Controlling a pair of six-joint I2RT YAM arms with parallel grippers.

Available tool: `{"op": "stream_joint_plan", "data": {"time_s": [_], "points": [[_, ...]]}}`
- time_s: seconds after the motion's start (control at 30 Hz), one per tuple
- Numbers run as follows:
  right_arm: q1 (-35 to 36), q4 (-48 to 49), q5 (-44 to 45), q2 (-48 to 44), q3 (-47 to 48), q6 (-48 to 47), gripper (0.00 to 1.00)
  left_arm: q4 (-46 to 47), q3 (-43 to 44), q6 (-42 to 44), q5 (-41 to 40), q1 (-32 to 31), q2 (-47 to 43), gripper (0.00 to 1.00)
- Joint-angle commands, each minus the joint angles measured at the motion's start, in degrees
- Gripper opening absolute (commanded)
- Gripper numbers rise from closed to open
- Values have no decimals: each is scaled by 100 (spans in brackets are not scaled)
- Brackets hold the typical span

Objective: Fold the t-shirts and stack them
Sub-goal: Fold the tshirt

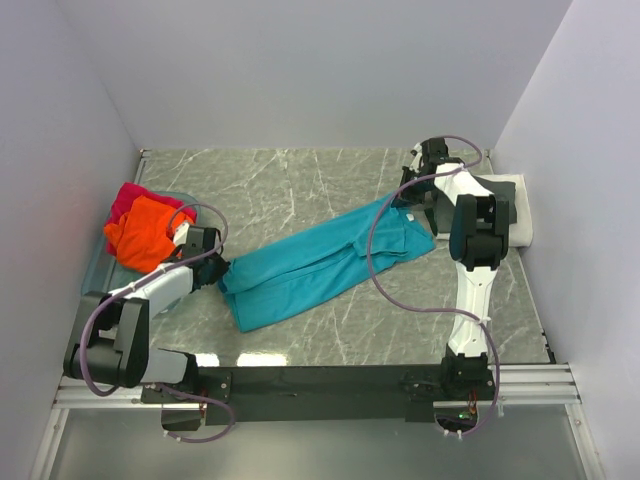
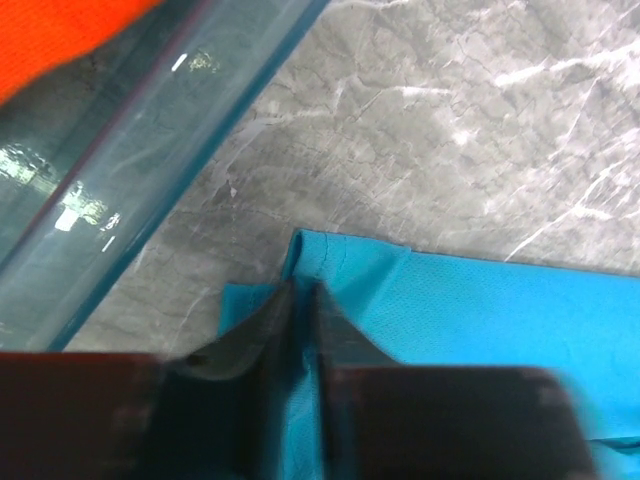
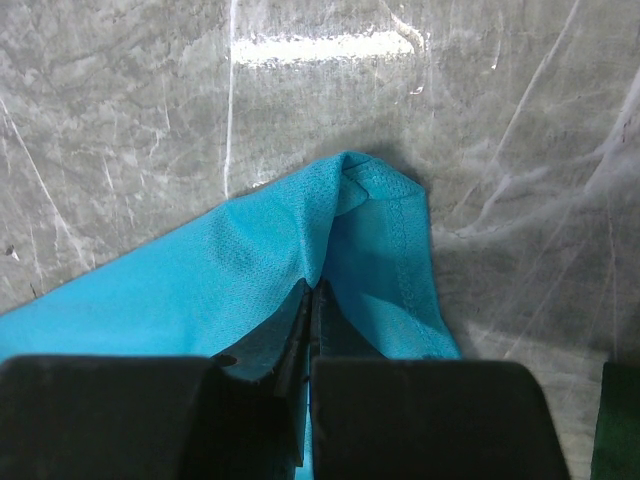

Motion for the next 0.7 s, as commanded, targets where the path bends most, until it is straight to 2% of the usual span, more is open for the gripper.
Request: {"op": "stream_joint_plan", "data": {"time_s": [0.0, 0.1, 0.67], "points": [[-1, -4, -51, -4, 81, -78, 0, 144, 150, 26, -36, 25, -11, 13], [-1, -13, -42, 5, 90, -61, 0, -5, 150, 35, -211, 25, -142, 4], [-36, -4, 11, 31, 107, 36, 0, -753, -87, 114, -616, 68, -977, 3]]}}
